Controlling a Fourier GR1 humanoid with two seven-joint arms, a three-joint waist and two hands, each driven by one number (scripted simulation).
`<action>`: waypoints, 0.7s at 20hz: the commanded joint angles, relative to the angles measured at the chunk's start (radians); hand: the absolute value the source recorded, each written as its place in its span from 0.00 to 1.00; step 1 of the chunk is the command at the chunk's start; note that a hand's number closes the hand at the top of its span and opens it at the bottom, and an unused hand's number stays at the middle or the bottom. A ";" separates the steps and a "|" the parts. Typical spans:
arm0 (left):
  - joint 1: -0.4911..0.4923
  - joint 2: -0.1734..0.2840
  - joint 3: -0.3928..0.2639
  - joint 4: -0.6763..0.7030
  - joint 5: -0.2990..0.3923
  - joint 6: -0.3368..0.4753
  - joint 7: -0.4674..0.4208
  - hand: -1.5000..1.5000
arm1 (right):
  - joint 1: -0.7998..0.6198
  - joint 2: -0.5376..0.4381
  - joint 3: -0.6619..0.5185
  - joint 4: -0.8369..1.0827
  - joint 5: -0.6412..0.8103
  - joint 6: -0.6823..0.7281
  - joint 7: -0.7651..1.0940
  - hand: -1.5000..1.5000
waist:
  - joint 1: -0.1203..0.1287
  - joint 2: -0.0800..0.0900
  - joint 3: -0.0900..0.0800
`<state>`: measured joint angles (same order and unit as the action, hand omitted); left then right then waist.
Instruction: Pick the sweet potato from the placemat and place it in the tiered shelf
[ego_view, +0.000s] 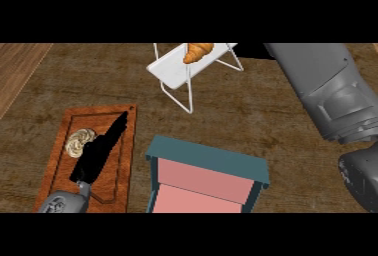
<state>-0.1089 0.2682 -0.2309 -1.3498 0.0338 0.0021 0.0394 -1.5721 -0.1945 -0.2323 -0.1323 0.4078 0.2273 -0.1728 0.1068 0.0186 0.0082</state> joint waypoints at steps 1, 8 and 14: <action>-0.028 -0.014 0.005 0.018 0.002 0.005 0.018 0.50 | 0.004 0.069 -0.132 0.044 -0.138 0.069 0.033 0.00 | 0.002 0.026 -0.008; -0.009 0.010 0.020 0.000 -0.001 -0.004 0.001 0.50 | 0.021 -0.001 -0.251 -0.009 -0.240 -0.100 0.008 0.00 | -0.001 0.025 -0.009; -0.020 -0.002 0.032 -0.009 0.017 -0.003 0.026 0.50 | 0.055 -0.149 -0.305 -0.033 -0.271 -0.239 0.015 0.00 | -0.016 0.027 -0.009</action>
<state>-0.1205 0.2719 -0.2097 -1.3637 0.0399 -0.0020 0.0493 -1.5419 -0.2668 -0.5018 -0.1555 0.1605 0.0548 -0.1609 0.1007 0.0427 0.0009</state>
